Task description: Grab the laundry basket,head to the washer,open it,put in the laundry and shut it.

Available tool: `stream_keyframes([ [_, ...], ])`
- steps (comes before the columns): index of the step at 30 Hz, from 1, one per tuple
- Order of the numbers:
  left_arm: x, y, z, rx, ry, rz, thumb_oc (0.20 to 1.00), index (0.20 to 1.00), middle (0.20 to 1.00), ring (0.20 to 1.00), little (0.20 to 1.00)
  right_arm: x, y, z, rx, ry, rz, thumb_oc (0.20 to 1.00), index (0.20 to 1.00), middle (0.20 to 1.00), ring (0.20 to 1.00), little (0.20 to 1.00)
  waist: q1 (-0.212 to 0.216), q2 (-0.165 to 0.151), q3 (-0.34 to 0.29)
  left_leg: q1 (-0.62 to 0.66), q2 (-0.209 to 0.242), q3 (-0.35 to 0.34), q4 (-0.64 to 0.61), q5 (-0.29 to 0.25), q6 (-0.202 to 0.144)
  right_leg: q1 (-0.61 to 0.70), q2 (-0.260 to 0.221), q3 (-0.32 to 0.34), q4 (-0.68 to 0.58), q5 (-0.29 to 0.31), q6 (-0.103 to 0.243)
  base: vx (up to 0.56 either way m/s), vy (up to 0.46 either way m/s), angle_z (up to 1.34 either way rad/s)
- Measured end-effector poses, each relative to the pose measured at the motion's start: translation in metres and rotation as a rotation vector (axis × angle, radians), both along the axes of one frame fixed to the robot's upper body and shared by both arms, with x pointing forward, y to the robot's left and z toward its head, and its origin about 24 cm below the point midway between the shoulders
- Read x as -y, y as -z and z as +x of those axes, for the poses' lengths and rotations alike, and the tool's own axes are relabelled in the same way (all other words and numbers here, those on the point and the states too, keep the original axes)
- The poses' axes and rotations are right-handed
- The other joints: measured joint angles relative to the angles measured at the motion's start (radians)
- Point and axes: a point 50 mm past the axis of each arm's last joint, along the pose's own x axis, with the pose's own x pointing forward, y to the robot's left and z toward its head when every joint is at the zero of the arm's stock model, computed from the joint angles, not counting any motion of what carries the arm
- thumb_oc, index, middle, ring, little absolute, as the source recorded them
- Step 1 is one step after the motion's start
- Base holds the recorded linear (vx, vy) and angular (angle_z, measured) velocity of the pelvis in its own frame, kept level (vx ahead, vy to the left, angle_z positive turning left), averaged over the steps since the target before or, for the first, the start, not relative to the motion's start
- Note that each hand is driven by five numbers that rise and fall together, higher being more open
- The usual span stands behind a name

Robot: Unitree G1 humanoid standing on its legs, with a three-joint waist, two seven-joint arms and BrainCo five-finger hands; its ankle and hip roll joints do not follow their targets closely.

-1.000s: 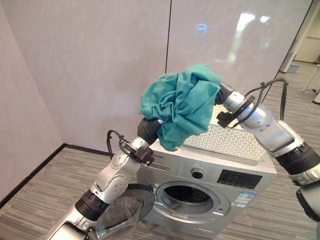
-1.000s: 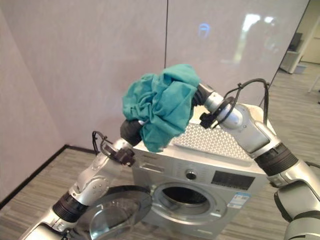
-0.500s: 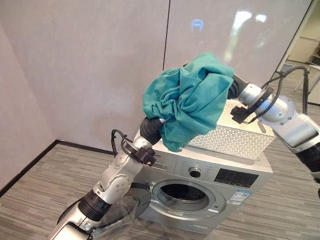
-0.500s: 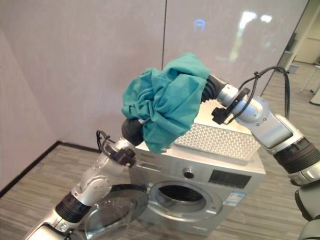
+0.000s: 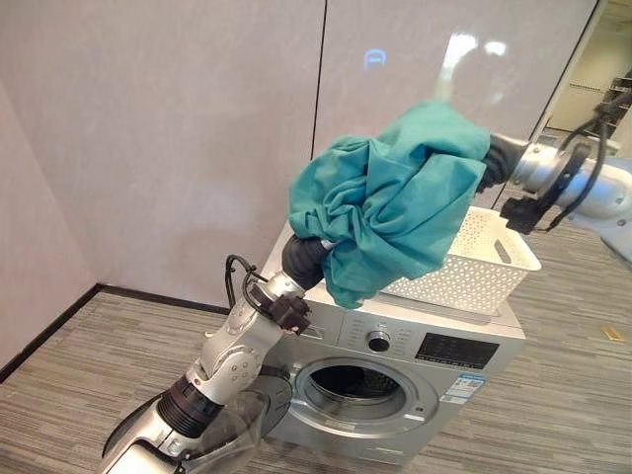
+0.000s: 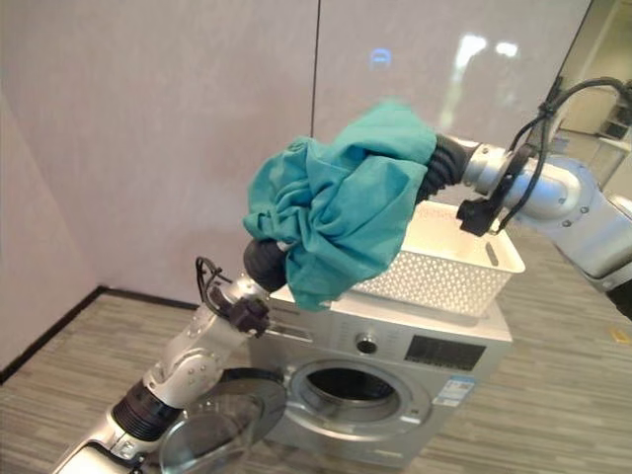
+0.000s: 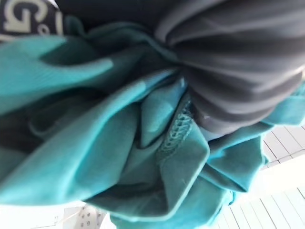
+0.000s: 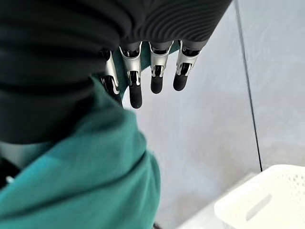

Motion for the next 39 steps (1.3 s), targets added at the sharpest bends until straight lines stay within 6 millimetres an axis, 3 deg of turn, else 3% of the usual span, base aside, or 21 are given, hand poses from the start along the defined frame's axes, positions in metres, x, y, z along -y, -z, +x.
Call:
stream_keyframes([
  [2,0.001,0.0,0.0,-0.001,0.003,-0.009,0.2,0.2,0.2,0.2,0.2,0.012,-0.004,0.004,-0.004,0.045,0.05,1.0,1.0,1.0,1.0,1.0,-0.001,0.003,-0.008,-0.001,0.0,0.0,-0.002,0.0,0.0,0.0,0.0,0.001,0.0,0.0,0.0,0.0,0.0,0.0],
  [4,-0.001,0.001,0.0,-0.007,-0.005,-0.017,0.2,0.2,0.2,0.2,0.2,0.036,-0.007,0.005,-0.001,0.111,0.168,1.0,1.0,1.0,1.0,1.0,0.0,0.006,-0.011,-0.001,0.0,0.001,-0.002,0.0,0.0,-0.001,0.0,0.002,0.0,0.0,0.0,0.0,0.0,0.0],
  [8,-0.017,0.004,0.003,-0.022,-0.075,-0.041,0.2,0.2,0.2,0.2,0.2,0.111,-0.012,0.005,0.081,0.42,0.359,1.0,1.0,1.0,1.0,1.0,0.001,0.009,-0.016,-0.004,0.0,0.004,-0.003,0.0,0.0,-0.016,0.0,0.012,0.006,0.0,0.0,0.01,0.002,-0.05],
  [9,-0.022,0.004,0.004,-0.024,-0.095,-0.04,0.2,0.2,0.2,0.2,0.2,0.119,-0.011,0.003,0.085,0.457,0.38,1.0,1.0,1.0,1.0,1.0,-0.001,0.011,-0.017,-0.004,0.0,0.004,-0.005,0.0,0.0,-0.016,0.002,0.015,0.004,0.001,0.0,0.02,0.005,-0.12],
  [12,-0.022,0.008,0.003,-0.042,-0.1,-0.053,0.2,0.2,0.2,0.2,0.2,0.15,0.014,-0.006,0.019,0.549,0.495,1.0,1.0,1.0,1.0,1.0,-0.016,0.023,-0.024,-0.005,0.001,0.005,-0.007,0.0,0.001,-0.015,0.003,0.017,0.0,0.001,0.0,0.01,0.002,-0.02],
  [20,-0.023,0.014,0.0,-0.067,-0.092,-0.051,0.2,0.2,0.2,0.2,0.2,0.185,0.046,-0.026,-0.014,0.702,0.572,1.0,1.0,1.0,1.0,1.0,-0.028,0.037,-0.02,-0.012,0.001,0.004,-0.008,0.0,0.001,-0.018,0.006,0.018,-0.006,0.002,0.002,0.0,0.0,0.0],
  [25,-0.034,0.044,-0.01,-0.195,-0.115,-0.045,0.2,0.2,0.2,0.2,0.2,0.208,0.076,-0.048,-0.05,0.787,0.689,1.0,1.0,1.0,1.0,1.0,-0.043,0.059,0.0,-0.02,0.001,0.007,-0.008,0.0,0.001,-0.029,0.005,0.024,-0.006,0.003,0.003,0.0,-0.001,-0.01],
  [31,-0.047,0.073,-0.024,-0.304,-0.129,0.023,0.2,0.2,0.2,0.2,0.2,0.256,0.126,-0.086,-0.057,1.074,0.873,1.0,1.0,1.0,1.0,1.0,-0.043,0.085,0.02,-0.029,0.001,0.009,-0.009,-0.001,0.001,-0.037,0.007,0.026,-0.009,0.003,0.003,0.0,0.0,0.0],
  [34,-0.066,0.094,-0.038,-0.389,-0.185,0.023,0.2,0.2,0.2,0.2,0.2,0.27,0.157,-0.124,0.015,1.162,1.123,1.0,1.0,1.0,1.0,1.0,-0.041,0.092,0.029,-0.038,0.005,0.01,-0.008,-0.001,0.001,-0.051,0.013,0.029,-0.01,0.002,0.002,0.01,-0.006,-0.02],
  [36,-0.081,0.108,-0.045,-0.462,-0.222,0.027,0.2,0.2,0.2,0.2,0.2,0.268,0.17,-0.131,0.037,1.134,1.287,1.0,1.0,1.0,1.0,1.0,-0.046,0.116,0.055,-0.038,0.006,0.019,-0.01,-0.002,0.002,-0.051,0.014,0.041,-0.015,0.003,0.001,0.04,-0.025,-0.13],
  [39,-0.085,0.121,-0.052,-0.528,-0.227,0.049,0.2,0.2,0.2,0.2,0.2,0.273,0.193,-0.148,0.032,1.189,1.389,1.0,1.0,1.0,1.0,1.0,-0.041,0.116,0.059,-0.039,0.009,0.02,-0.01,-0.003,0.001,-0.053,0.018,0.041,-0.02,0.001,-0.001,0.01,-0.007,-0.03],
])
